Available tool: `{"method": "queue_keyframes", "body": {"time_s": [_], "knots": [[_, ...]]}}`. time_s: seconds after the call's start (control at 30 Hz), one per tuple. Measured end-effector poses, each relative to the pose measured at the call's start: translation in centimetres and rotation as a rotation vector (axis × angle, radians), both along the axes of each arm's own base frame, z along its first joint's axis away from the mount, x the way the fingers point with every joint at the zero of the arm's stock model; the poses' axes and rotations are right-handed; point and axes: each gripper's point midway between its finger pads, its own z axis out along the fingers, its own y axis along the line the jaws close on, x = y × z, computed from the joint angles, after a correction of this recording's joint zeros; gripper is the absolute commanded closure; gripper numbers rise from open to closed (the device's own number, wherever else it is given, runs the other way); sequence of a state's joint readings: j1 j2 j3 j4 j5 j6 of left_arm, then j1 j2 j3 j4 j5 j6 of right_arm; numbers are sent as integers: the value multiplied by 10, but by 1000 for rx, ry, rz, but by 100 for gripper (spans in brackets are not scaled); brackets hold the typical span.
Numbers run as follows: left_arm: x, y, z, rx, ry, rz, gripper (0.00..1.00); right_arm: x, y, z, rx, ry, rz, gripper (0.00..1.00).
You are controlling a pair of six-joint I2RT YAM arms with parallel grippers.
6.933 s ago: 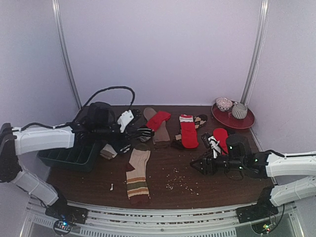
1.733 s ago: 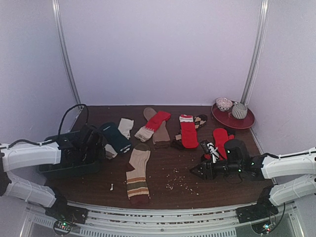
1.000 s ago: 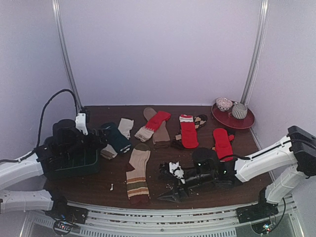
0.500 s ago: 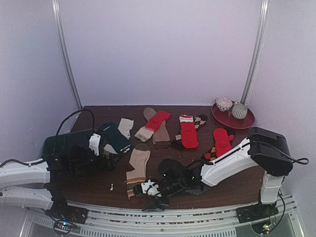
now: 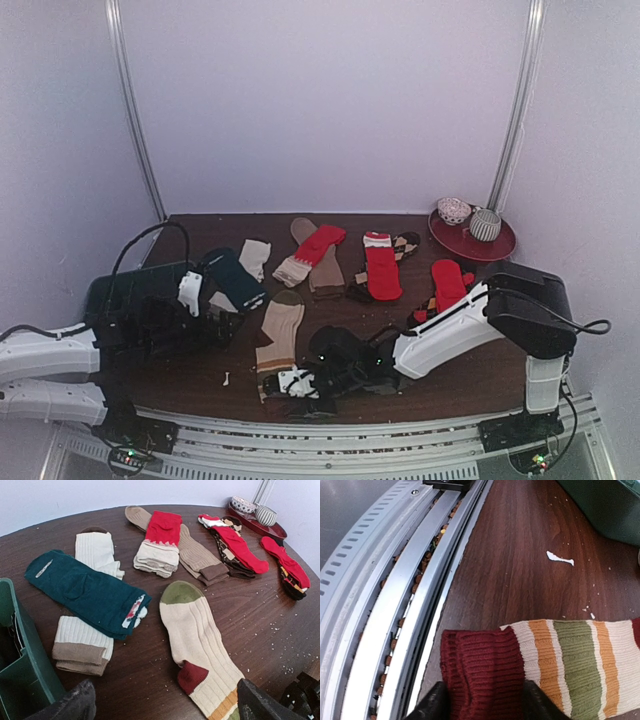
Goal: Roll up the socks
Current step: Roll a pair of socks at the center of the board.
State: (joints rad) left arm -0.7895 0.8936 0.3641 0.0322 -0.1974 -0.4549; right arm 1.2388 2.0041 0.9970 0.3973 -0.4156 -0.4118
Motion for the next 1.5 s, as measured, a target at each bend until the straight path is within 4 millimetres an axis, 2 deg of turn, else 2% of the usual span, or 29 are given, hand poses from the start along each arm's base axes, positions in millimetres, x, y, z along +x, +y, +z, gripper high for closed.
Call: {"method": "queue_keyframes", "body": {"time_s": [0.07, 0.17, 0.3, 0.47, 0.57, 0.77, 0.93, 1.2, 1.33, 1.5], "knots": [[-1, -1, -1, 0, 1, -10, 6, 4, 0, -1, -5, -2, -28, 74], [-5, -7, -5, -1, 6, -51, 10, 12, -1, -1, -14, 19, -80, 81], [-15, -22, -11, -4, 10, -130, 10, 23, -4, 2, -27, 146, -161, 83], [-46, -48, -23, 1, -7, -270, 10, 35, -13, 5, -60, 473, -266, 83], [-64, -61, -32, 9, -22, -346, 8, 38, -13, 4, -89, 663, -312, 83], [-88, -75, -55, 39, -46, -450, 5, 36, -16, 4, -148, 873, -371, 82], [-85, -79, -71, 78, -59, -459, 5, 36, -15, 3, -175, 927, -386, 82], [-85, -95, -73, 55, -110, -511, 6, 36, -15, 3, -197, 942, -392, 81], [-90, -98, -72, 31, -122, -541, 12, 36, -15, 3, -204, 942, -388, 80], [-95, -101, -85, 35, -97, -573, 20, 36, -15, 2, -206, 932, -381, 80]]}}
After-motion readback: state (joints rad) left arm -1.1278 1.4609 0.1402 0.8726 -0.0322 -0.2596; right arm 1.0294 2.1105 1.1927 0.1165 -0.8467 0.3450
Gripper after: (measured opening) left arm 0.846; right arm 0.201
